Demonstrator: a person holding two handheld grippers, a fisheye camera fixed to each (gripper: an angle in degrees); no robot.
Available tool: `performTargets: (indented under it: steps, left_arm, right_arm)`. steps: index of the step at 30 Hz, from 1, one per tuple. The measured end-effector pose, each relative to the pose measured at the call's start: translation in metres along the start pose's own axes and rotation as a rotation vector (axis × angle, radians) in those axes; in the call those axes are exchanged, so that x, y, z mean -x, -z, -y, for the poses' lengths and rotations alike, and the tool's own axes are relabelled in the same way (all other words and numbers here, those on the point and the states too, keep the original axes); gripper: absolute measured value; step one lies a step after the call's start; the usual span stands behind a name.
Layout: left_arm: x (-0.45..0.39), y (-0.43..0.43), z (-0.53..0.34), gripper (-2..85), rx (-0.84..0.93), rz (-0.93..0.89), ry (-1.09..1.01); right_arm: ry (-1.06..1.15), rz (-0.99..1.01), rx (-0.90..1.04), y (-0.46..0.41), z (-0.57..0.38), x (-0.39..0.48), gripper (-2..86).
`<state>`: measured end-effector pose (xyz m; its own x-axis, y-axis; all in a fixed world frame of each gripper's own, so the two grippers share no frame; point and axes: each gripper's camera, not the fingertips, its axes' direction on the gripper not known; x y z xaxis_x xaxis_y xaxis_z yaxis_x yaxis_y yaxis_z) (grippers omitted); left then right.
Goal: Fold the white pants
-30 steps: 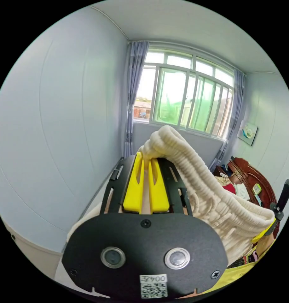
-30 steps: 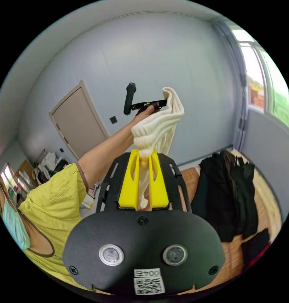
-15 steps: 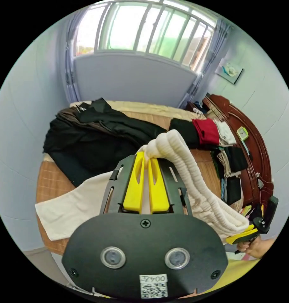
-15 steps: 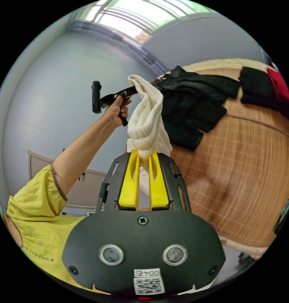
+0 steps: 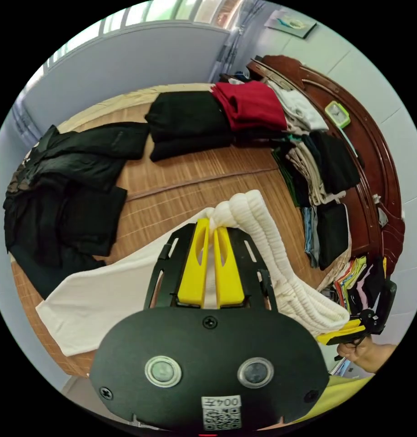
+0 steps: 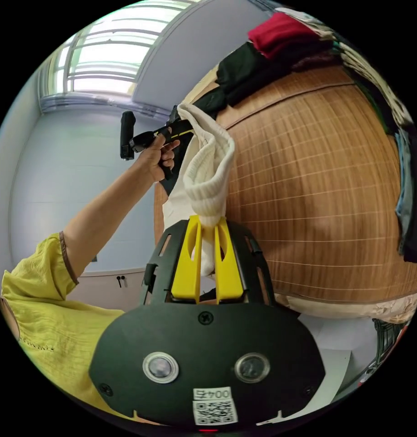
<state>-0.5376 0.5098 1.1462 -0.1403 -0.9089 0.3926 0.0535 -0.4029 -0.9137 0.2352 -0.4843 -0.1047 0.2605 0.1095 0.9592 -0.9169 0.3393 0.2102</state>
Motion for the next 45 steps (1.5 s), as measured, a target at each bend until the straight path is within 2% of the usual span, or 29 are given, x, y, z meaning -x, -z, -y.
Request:
performTargets:
  steps: [8, 12, 14, 16, 19, 22, 26, 29, 31, 35, 40, 45]
  left_arm:
    - [-0.106, -0.125, 0.085, 1.4, 0.128, -0.033, -0.093]
    - [-0.135, -0.184, 0.102, 3.6, 0.226, -0.027, -0.107]
    - [-0.14, -0.214, 0.107, 7.5, 0.299, -0.068, -0.094]
    - [-0.134, -0.224, 0.111, 11.3, 0.31, -0.133, -0.023]
    - [-0.12, -0.219, 0.115, 17.2, 0.243, -0.272, 0.113]
    - [-0.116, -0.198, 0.108, 19.4, 0.159, -0.349, 0.129]
    - [-0.09, -0.153, 0.058, 18.7, 0.058, -0.391, 0.082]
    - [-0.044, -0.121, -0.006, 18.4, 0.021, -0.353, 0.092]
    - [-0.011, -0.106, -0.051, 18.3, 0.012, -0.351, 0.127]
    - [0.058, -0.08, -0.147, 18.0, 0.046, -0.326, 0.281]
    - [0.12, -0.067, -0.243, 17.9, 0.114, -0.278, 0.499]
    - [0.158, -0.061, -0.315, 17.8, 0.094, -0.237, 0.728]
  right_arm:
    - [-0.157, -0.042, -0.058, 0.119, 0.03, -0.132, 5.3]
    - [-0.236, -0.09, -0.056, 0.146, 0.042, -0.193, 5.3]
    - [-0.306, -0.12, -0.025, 0.15, 0.049, -0.233, 5.3]
    - [-0.357, -0.141, 0.002, 0.148, 0.052, -0.258, 5.5]
    - [-0.473, -0.071, -0.015, 0.154, 0.052, -0.29, 6.0]
    - [-0.546, -0.02, -0.074, 0.17, 0.053, -0.295, 6.9]
    - [-0.64, -0.146, -0.168, 0.207, 0.044, -0.282, 9.7]
    - [-0.599, -0.368, -0.235, 0.232, 0.041, -0.245, 9.9]
    - [-0.513, -0.403, -0.265, 0.236, 0.046, -0.218, 9.9]
    - [-0.309, -0.264, -0.227, 0.209, 0.084, -0.171, 8.7]
    - [-0.185, -0.164, -0.116, 0.158, 0.166, -0.137, 7.4]
    - [-0.112, -0.312, 0.016, 0.1, 0.257, -0.118, 6.0]
